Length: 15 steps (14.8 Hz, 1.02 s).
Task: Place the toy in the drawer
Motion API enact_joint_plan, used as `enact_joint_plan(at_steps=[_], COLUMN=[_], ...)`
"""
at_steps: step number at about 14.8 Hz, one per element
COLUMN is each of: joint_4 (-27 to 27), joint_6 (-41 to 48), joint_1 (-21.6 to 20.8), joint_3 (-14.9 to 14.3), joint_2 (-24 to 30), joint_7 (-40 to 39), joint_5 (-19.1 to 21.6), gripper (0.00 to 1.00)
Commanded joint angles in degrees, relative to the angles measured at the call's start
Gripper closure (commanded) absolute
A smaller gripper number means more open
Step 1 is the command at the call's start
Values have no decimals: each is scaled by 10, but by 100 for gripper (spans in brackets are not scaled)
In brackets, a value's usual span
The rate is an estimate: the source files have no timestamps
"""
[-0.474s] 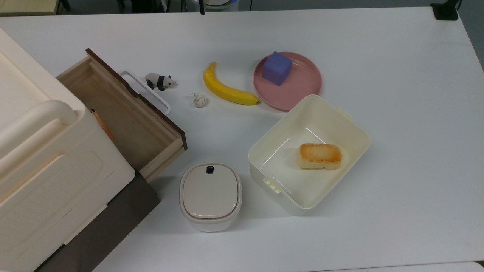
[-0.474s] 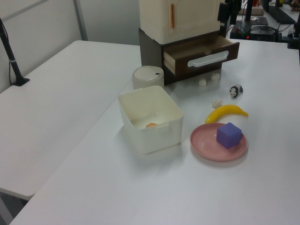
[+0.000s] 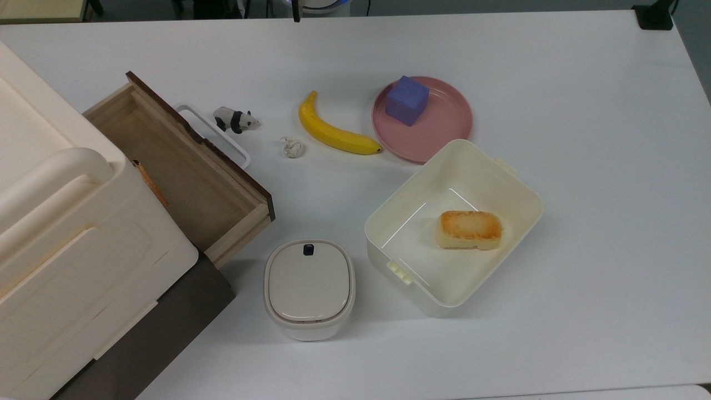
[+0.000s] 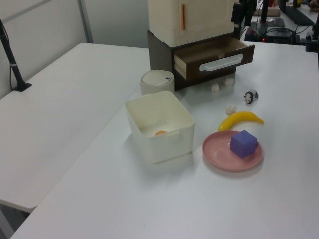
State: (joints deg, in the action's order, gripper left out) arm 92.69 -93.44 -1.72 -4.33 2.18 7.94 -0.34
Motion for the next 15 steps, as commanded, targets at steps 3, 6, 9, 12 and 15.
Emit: enact_joint_plan(at_steps=[3,6,9,12,15], joint_4=[14,14,12,12,13], joint_6=[-21,-20,-22,-15,20], joint_1=[-6,-7,-5,-5,-2], joint_3=[-8,-7,-7,-7,-7], joint_2=[8,5,3,5,6], joint_7=[-6,-6,-14,-43,-72], joint_5=[10,10,23,12,10], gripper=[0,0,0,0,0])
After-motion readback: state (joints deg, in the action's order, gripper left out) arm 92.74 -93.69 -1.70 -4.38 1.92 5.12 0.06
